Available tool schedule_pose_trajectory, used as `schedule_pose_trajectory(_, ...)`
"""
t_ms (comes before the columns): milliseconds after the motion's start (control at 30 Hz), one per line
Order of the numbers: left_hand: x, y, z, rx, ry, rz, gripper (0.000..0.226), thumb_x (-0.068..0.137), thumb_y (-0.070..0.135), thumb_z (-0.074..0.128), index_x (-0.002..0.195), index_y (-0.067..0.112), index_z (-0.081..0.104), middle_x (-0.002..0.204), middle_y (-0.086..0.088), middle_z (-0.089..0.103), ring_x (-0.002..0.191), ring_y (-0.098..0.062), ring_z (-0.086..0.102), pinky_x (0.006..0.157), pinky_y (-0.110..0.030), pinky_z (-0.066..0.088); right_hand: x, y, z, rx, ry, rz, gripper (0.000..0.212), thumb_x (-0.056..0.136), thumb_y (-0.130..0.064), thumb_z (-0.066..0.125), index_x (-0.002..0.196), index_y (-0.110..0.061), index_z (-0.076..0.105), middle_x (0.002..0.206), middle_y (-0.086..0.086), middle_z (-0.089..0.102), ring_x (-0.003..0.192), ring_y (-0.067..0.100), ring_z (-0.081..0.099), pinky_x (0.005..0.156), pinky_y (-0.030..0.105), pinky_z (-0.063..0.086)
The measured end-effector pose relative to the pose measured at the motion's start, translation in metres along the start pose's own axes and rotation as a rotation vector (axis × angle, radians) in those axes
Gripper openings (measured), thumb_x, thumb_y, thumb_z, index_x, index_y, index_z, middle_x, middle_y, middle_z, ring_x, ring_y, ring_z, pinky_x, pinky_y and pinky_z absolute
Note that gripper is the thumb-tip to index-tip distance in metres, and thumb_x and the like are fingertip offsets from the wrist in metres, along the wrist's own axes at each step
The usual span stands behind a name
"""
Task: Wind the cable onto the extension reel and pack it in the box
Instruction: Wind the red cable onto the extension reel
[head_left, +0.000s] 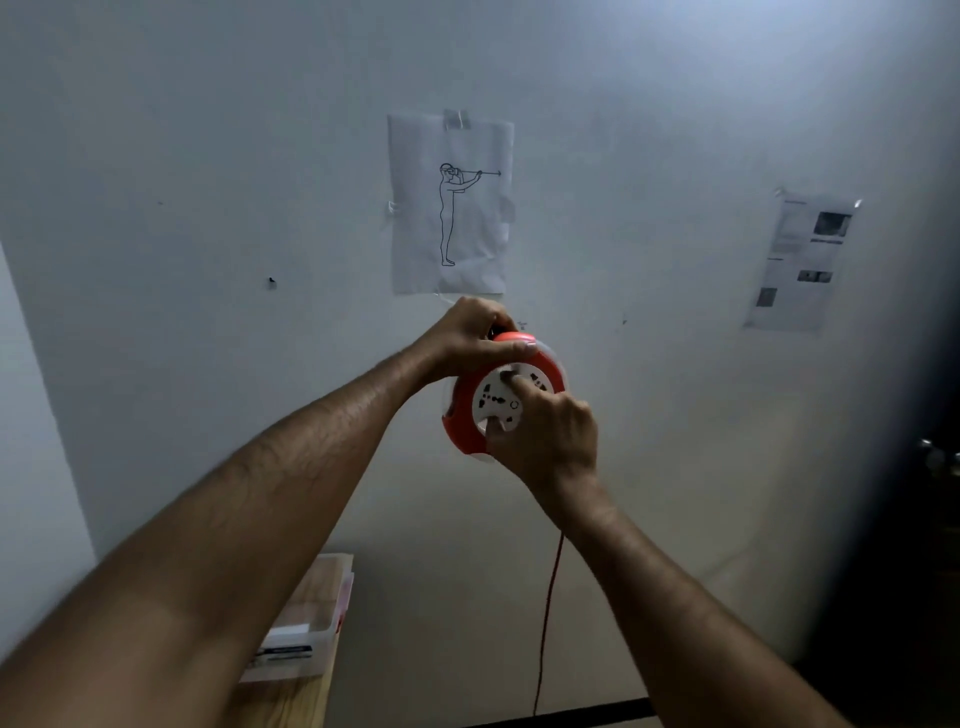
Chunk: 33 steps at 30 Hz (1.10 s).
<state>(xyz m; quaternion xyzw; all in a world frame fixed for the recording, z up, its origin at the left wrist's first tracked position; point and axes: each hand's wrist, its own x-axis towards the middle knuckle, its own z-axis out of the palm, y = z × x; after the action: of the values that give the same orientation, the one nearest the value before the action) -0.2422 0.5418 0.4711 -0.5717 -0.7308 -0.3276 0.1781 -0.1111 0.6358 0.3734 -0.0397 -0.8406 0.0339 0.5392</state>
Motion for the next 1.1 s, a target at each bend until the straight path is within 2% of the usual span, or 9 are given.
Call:
schedule_pose_trajectory(233, -0.003, -0.001, 0.001, 0.007, 0.068, 0.023, 0.038, 0.085, 0.041, 0.079, 0.091, 0.003, 0.075, 0.075, 0.007, 0.061, 0.064, -0.002, 0.059, 0.055, -0.007, 0.044, 0.009, -0.049, 0.004, 0.725, 0.139, 1.108, 0.054, 0.083, -0.038, 0.081, 0.123, -0.012, 0.057, 0.122, 0.01, 0.066, 0.11, 0.024, 0.068, 0.083, 0.028, 0.058)
schedule_pose_trajectory(300, -0.004, 0.0, 0.001, 0.009, 0.065, 0.027, 0.037, 0.085, 0.042, 0.079, 0.091, 0.005, 0.075, 0.075, 0.012, 0.059, 0.065, -0.002, 0.059, 0.056, -0.007, 0.045, 0.015, -0.06, -0.001, 0.98, 0.155, 1.414, 0.045, 0.086, -0.037, 0.079, 0.114, -0.006, 0.061, 0.111, 0.012, 0.071, 0.096, 0.022, 0.073, 0.079, 0.03, 0.061)
schedule_pose_trajectory(433, -0.007, -0.005, 0.002, 0.017, 0.048, 0.017, 0.037, 0.086, 0.042, 0.077, 0.089, 0.005, 0.076, 0.072, 0.008, 0.061, 0.063, -0.004, 0.059, 0.054, -0.008, 0.044, 0.03, -0.064, -0.014, 1.592, 0.2, 1.799, 0.042, 0.094, -0.033, 0.072, 0.114, 0.001, 0.057, 0.072, 0.011, 0.069, 0.044, 0.009, 0.06, 0.042, 0.019, 0.05)
schedule_pose_trajectory(567, -0.008, -0.006, 0.003, 0.004, 0.049, 0.008, 0.032, 0.086, 0.037, 0.079, 0.089, 0.005, 0.076, 0.07, 0.008, 0.06, 0.06, -0.001, 0.057, 0.053, -0.008, 0.042, 0.044, -0.058, -0.023, 2.037, 0.411, 1.94, 0.041, 0.1, -0.02, 0.064, 0.129, -0.001, 0.044, 0.116, 0.02, 0.067, 0.03, 0.016, 0.055, 0.027, 0.02, 0.04)
schedule_pose_trajectory(633, -0.008, -0.004, 0.001, -0.006, 0.051, 0.013, 0.036, 0.085, 0.041, 0.079, 0.085, 0.005, 0.075, 0.069, 0.003, 0.062, 0.059, -0.003, 0.057, 0.053, -0.01, 0.042, 0.042, -0.058, -0.027, 1.927, 0.324, 1.861, 0.036, 0.102, -0.02, 0.06, 0.128, 0.002, 0.045, 0.113, 0.023, 0.067, 0.033, 0.019, 0.061, 0.032, 0.022, 0.047)
schedule_pose_trajectory(700, -0.007, -0.004, -0.002, -0.023, 0.079, 0.001, 0.042, 0.085, 0.045, 0.077, 0.081, 0.003, 0.074, 0.069, -0.004, 0.065, 0.057, -0.007, 0.058, 0.051, -0.013, 0.042, 0.033, -0.054, -0.028, 1.373, 0.149, 1.531, 0.024, 0.103, -0.022, 0.058, 0.116, -0.002, 0.055, 0.094, 0.019, 0.074, 0.051, 0.016, 0.07, 0.048, 0.027, 0.059)
schedule_pose_trajectory(767, -0.007, -0.007, -0.008, -0.05, 0.113, -0.029, 0.048, 0.084, 0.051, 0.076, 0.078, 0.003, 0.073, 0.069, -0.008, 0.067, 0.058, -0.014, 0.063, 0.05, -0.02, 0.046, 0.016, -0.043, -0.023, 0.739, 0.157, 0.883, 0.014, 0.101, -0.024, 0.059, 0.105, -0.011, 0.059, 0.084, 0.008, 0.074, 0.064, 0.013, 0.073, 0.056, 0.025, 0.061)
schedule_pose_trajectory(867, -0.006, -0.009, -0.015, -0.039, 0.104, -0.033, 0.048, 0.085, 0.05, 0.076, 0.081, 0.002, 0.073, 0.072, -0.011, 0.068, 0.06, -0.016, 0.064, 0.05, -0.016, 0.046, -0.009, -0.018, -0.018, 0.097, 0.034, 0.035, 0.028, 0.094, -0.014, 0.064, 0.122, -0.012, 0.06, 0.104, 0.013, 0.067, 0.068, 0.021, 0.069, 0.056, 0.026, 0.059)
schedule_pose_trajectory(1100, -0.007, -0.014, -0.006, -0.037, 0.062, -0.034, 0.043, 0.086, 0.043, 0.077, 0.087, 0.0, 0.074, 0.073, -0.008, 0.067, 0.06, -0.01, 0.06, 0.051, -0.01, 0.044, -0.013, 0.011, -0.016, -0.298, -0.183, -0.34, 0.068, 0.083, -0.006, 0.075, 0.146, -0.02, 0.053, 0.132, 0.037, 0.052, 0.049, 0.023, 0.061, 0.043, 0.03, 0.053)
